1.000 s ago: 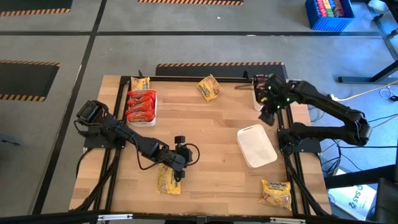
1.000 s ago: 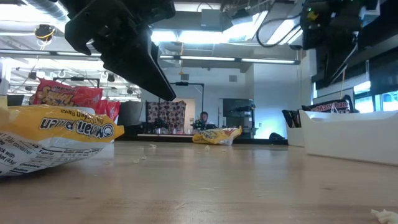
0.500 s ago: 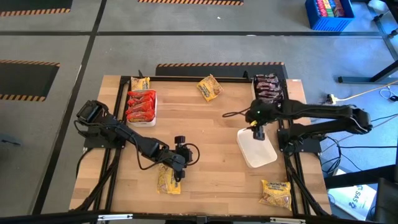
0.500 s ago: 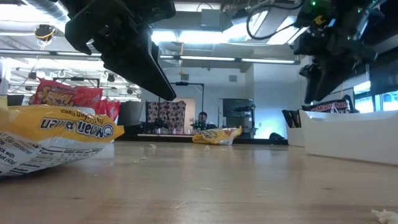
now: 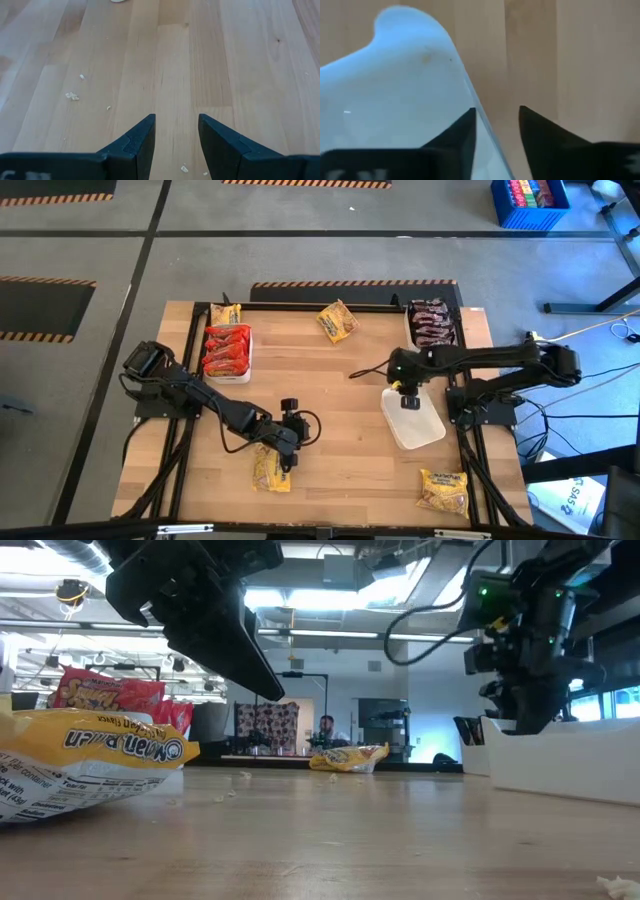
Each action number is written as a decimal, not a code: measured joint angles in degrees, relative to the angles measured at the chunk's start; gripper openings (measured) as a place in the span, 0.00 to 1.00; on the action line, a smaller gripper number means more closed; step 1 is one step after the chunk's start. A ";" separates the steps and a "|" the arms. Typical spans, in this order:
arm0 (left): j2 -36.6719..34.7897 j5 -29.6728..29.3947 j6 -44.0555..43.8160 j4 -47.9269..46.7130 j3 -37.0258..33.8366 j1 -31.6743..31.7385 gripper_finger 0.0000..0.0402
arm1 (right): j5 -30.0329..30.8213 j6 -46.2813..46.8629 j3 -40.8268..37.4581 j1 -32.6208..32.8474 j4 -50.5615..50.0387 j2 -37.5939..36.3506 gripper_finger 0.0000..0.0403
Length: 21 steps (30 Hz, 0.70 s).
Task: Sort Maruchan noodles
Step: Adjust the white bin
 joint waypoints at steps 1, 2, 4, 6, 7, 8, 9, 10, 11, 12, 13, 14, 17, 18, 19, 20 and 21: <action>0.00 0.00 0.00 0.00 0.00 0.00 0.36 | -0.04 0.09 0.00 -0.09 -0.05 0.50 0.26; 0.02 0.00 0.00 0.00 0.00 0.00 0.36 | -0.04 0.17 0.00 -0.10 -0.21 0.81 0.22; 0.02 0.00 0.00 0.00 0.00 0.00 0.36 | -0.17 0.31 0.00 -0.14 -0.44 0.92 0.14; 0.02 0.00 0.00 0.00 0.00 0.00 0.36 | -0.16 1.77 0.17 -0.12 -0.53 0.94 0.07; 0.01 0.00 0.01 0.00 0.00 0.00 0.36 | -0.06 2.65 0.41 -0.13 -0.55 0.94 0.04; 0.00 0.00 0.02 0.00 0.00 0.00 0.36 | 0.09 3.58 0.73 -0.14 -0.56 0.94 0.02; 0.00 0.00 0.02 0.00 0.00 0.00 0.36 | 0.32 4.69 1.12 -0.14 -0.61 0.94 0.01; 0.02 0.00 0.02 0.00 0.00 0.00 0.36 | 0.58 5.35 1.50 -0.14 -0.72 0.94 0.02; 0.02 0.00 0.01 0.00 0.00 0.00 0.36 | 0.99 6.20 1.78 -0.14 -0.88 0.94 0.02; 0.01 0.00 0.02 0.00 0.00 0.00 0.36 | 1.42 6.60 1.91 -0.14 -1.09 0.94 0.03; 0.01 0.00 0.00 0.00 0.00 0.00 0.36 | 1.48 7.04 1.96 -0.14 -1.41 0.94 0.03; 0.02 0.00 -0.02 0.00 0.00 0.00 0.36 | 1.52 7.62 1.97 -0.14 -1.58 0.94 0.03; 0.02 0.00 0.00 0.00 0.00 0.00 0.36 | 2.66 7.71 1.97 -0.14 -1.78 0.94 0.01; 0.02 0.00 -0.02 0.02 0.00 0.00 0.36 | 3.01 7.70 1.97 -0.14 -1.76 0.94 0.00; 0.01 -0.01 -0.02 0.00 0.00 0.00 0.36 | 3.54 7.71 1.97 -0.14 -1.74 0.94 0.01; 0.02 0.00 -0.02 0.00 0.00 0.00 0.36 | 4.36 7.70 1.97 -0.14 -1.64 0.94 0.01; 0.01 -0.01 -0.03 0.00 0.00 0.00 0.36 | 5.10 7.73 1.97 -0.14 -1.36 0.94 0.02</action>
